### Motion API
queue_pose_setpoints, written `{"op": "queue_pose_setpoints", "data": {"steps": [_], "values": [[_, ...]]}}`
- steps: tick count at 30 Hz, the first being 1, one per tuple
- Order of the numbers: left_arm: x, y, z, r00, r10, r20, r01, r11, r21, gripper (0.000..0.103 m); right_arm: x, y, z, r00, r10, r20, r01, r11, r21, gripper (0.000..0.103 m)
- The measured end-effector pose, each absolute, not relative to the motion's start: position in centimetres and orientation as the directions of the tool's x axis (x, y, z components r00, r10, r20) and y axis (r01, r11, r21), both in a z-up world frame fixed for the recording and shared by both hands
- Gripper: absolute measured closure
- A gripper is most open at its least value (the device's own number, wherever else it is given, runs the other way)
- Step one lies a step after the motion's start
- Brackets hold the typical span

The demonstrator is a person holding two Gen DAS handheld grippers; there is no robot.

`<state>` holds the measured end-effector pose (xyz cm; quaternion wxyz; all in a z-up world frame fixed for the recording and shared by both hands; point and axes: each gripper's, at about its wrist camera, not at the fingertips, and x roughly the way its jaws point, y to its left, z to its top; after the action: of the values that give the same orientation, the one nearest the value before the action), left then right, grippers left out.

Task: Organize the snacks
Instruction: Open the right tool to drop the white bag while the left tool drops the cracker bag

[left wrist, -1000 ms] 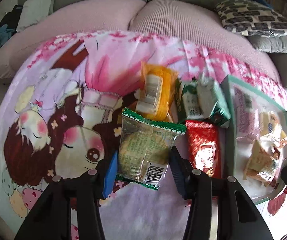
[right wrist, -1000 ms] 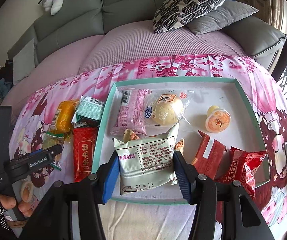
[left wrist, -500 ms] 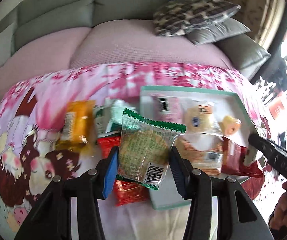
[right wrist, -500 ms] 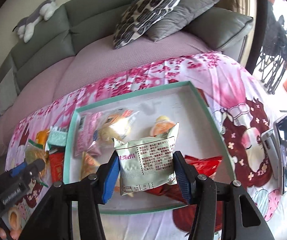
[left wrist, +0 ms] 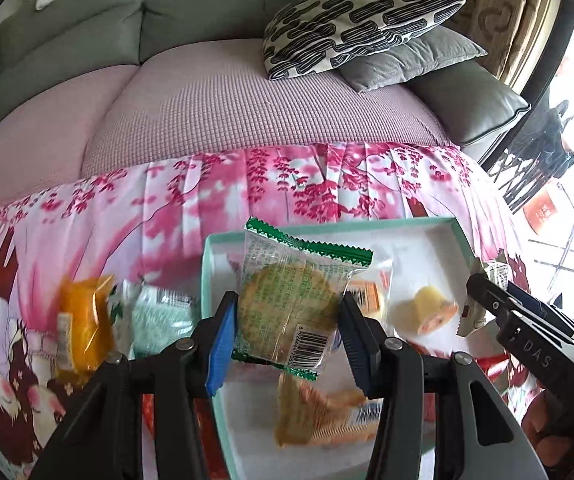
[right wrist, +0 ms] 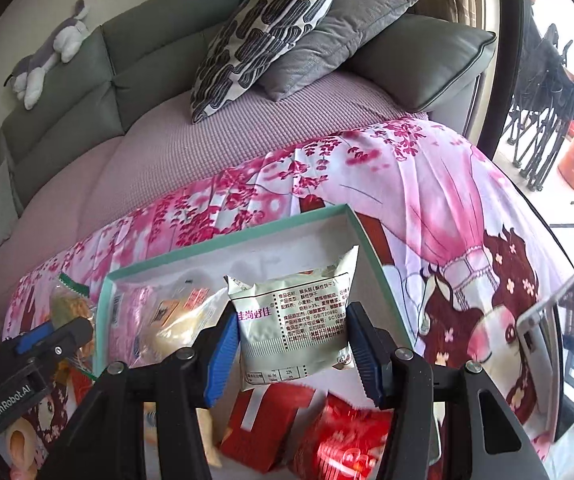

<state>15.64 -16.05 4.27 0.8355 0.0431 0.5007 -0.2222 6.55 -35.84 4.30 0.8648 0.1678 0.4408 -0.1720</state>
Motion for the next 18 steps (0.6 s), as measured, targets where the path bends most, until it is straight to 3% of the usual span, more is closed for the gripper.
{"op": "queue_pose_setpoints", "data": {"steps": [10,13,18], "values": [[18.3,-19.2,2.1,0.338,-0.305,-0.890,0.409,0.900,-0.153,0.052,10.6,-38.6,1.6,0.499,-0.127,-0.857,0.458,0.879,0.137,0.046],[18.3,-19.4,2.0,0.329,-0.308,-0.893,0.405,0.900,-0.161,0.040,11.0,-38.9,1.3,0.488,-0.121,-0.864,0.465,0.874,0.140,0.045],[17.9,-19.1,2.7,0.341,-0.304,-0.890,0.396,0.905,-0.157,0.036,10.8,-39.1,1.2,0.475,-0.125,-0.871,0.470,0.873,0.131,0.032]]}}
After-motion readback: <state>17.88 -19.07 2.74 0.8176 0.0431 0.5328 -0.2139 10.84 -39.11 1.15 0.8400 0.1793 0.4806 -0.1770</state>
